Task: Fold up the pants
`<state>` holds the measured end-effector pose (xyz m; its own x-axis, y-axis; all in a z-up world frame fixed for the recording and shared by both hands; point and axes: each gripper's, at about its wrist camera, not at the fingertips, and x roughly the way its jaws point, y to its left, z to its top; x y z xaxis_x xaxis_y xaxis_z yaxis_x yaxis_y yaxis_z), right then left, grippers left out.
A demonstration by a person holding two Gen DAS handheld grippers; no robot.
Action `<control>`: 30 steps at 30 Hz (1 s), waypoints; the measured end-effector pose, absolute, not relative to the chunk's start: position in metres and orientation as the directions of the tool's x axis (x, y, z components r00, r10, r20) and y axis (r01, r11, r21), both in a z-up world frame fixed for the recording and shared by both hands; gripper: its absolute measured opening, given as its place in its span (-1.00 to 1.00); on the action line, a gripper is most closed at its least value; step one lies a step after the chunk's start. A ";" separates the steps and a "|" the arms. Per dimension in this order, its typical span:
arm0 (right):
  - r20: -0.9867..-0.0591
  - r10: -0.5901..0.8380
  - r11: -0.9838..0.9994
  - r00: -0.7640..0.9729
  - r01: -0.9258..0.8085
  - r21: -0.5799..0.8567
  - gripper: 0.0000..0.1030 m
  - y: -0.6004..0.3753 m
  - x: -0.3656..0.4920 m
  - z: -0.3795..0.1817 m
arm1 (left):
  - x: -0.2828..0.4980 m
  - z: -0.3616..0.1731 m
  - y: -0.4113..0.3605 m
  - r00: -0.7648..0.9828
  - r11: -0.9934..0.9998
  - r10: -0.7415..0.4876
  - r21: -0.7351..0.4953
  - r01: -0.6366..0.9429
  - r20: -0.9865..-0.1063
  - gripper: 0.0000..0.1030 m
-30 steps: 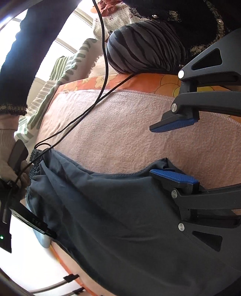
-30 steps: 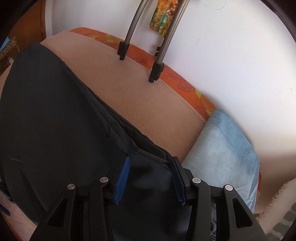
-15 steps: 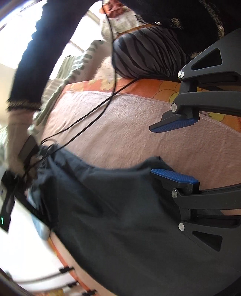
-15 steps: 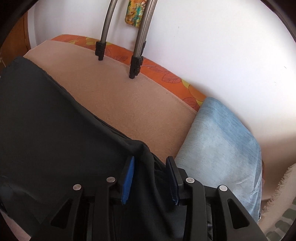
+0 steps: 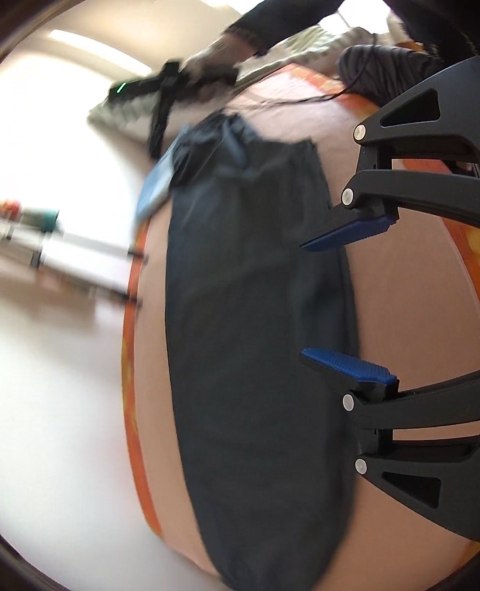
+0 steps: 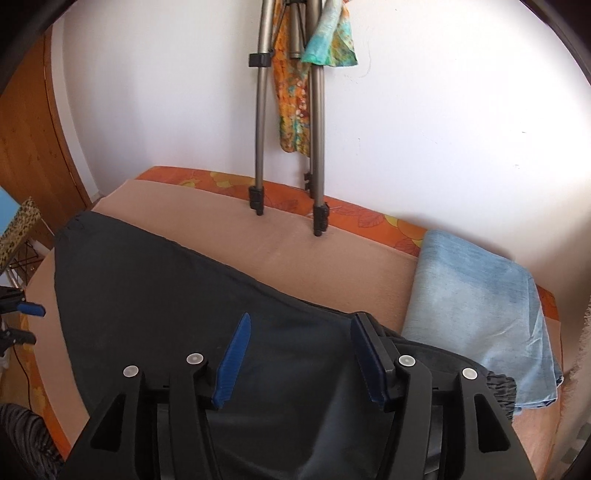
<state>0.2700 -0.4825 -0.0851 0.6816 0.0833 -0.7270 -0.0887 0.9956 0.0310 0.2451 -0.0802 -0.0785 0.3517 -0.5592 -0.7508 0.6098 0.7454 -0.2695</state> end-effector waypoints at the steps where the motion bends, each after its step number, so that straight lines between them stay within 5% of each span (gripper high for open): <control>1: -0.722 0.089 0.995 0.686 -0.091 0.036 0.21 -0.474 0.268 -0.083 | 0.251 -0.079 -0.065 0.365 0.768 -0.554 -0.290 0.572 -0.748 0.06; 14: -0.755 0.249 0.961 0.606 -0.250 0.116 0.34 -0.331 0.287 -0.082 | 0.351 -0.131 0.147 0.562 0.845 -0.405 -0.531 -0.073 -0.721 0.18; 30: -0.770 0.360 0.895 0.526 -0.429 0.125 0.34 -0.186 0.350 -0.105 | 0.399 -0.158 0.197 0.642 0.805 -0.311 -0.553 -0.213 -0.700 0.23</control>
<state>0.3498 -0.1862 -0.1046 0.5265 0.3605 -0.7700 -0.4290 0.8945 0.1254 0.3992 0.1971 -0.1576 0.6425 -0.3114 -0.7002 -0.2127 0.8054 -0.5533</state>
